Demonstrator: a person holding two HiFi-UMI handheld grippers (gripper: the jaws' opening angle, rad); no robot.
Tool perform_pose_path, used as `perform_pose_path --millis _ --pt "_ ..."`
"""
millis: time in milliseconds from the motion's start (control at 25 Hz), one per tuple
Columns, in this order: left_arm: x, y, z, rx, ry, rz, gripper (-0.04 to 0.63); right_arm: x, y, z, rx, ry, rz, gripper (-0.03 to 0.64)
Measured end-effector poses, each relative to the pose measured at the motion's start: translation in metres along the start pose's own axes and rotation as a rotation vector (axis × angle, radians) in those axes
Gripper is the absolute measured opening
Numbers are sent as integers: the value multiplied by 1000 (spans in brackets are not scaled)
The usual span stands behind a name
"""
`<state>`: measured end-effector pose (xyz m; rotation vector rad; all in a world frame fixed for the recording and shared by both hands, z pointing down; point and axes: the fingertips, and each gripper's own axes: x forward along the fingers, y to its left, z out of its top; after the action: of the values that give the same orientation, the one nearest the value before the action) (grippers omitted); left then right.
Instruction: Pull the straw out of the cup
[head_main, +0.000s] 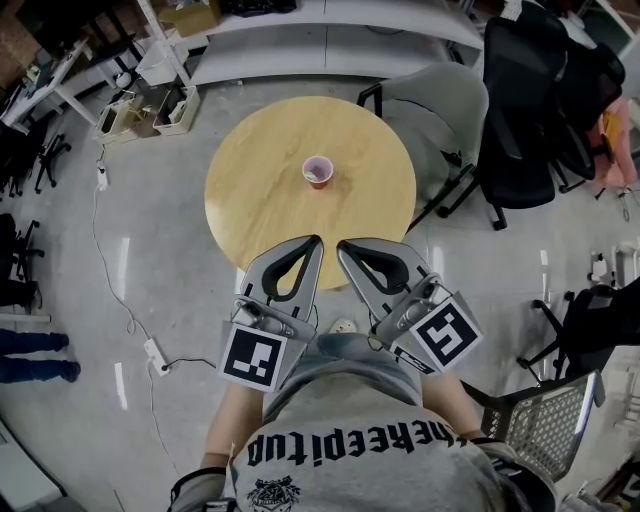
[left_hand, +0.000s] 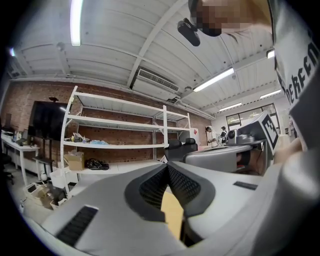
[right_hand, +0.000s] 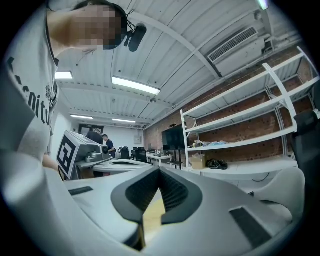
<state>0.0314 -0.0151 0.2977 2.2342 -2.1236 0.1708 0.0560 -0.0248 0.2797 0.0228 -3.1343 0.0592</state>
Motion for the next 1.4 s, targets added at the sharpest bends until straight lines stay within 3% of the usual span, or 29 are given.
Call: perform_pose_path --millis 480,1400 --pt "22 15 2 -6 21 -22 26 13 -23 1 21 11 -30 -2" --pt "68 89 -7 9 49 -253 28 79 -65 -4 39 45 -266 -2"
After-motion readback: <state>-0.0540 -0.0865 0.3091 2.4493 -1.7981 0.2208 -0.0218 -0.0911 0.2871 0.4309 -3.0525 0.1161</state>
